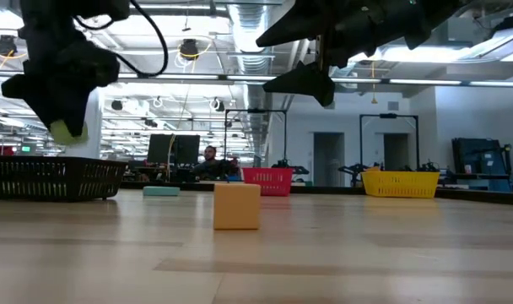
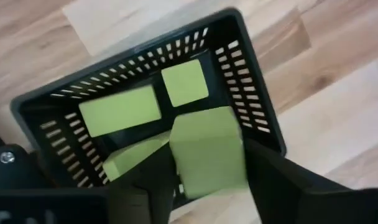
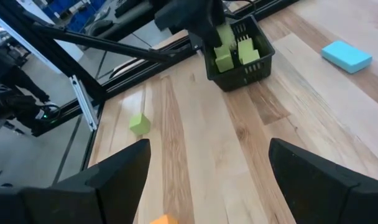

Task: Sort & place blocks by color
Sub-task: Put the green block into the black bin

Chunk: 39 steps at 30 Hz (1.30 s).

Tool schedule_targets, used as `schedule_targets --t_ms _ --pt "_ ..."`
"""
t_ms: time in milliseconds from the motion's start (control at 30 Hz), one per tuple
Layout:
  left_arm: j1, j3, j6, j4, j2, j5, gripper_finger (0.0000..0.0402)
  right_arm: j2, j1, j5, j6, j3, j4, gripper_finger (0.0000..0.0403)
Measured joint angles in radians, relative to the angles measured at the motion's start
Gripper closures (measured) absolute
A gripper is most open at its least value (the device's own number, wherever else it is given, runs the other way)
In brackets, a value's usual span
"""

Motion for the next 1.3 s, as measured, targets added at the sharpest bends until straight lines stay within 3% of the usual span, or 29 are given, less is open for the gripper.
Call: schedule_targets --t_ms 333,600,767,900,1067,1200,1300 --pt "0.0 -0.001 0.133 0.039 0.123 0.009 0.0139 0.0 0.005 -0.001 0.031 0.0 0.001 0.0057" --pt "-0.058 -0.001 0.241 0.255 0.107 0.025 0.012 0.0 0.013 -0.003 0.058 0.0 -0.002 0.0055" --pt "-0.217 0.0 0.413 0.449 0.108 0.079 0.0119 0.0 0.024 -0.003 0.062 0.0 -0.007 0.0058" --pt "-0.379 0.0 0.518 0.487 0.117 0.074 0.0119 0.0 0.032 -0.006 0.062 0.0 -0.012 0.006" --pt "-0.566 0.0 0.521 0.502 0.158 0.085 0.0119 0.0 0.041 -0.006 0.052 0.0 -0.012 0.006" --pt "-0.711 0.0 0.53 0.611 0.221 0.093 0.0119 0.0 0.05 -0.006 0.044 0.0 -0.013 0.0061" --pt "-0.792 0.0 0.528 0.647 0.283 0.027 0.0119 0.0 0.051 -0.006 0.044 0.0 -0.013 0.006"
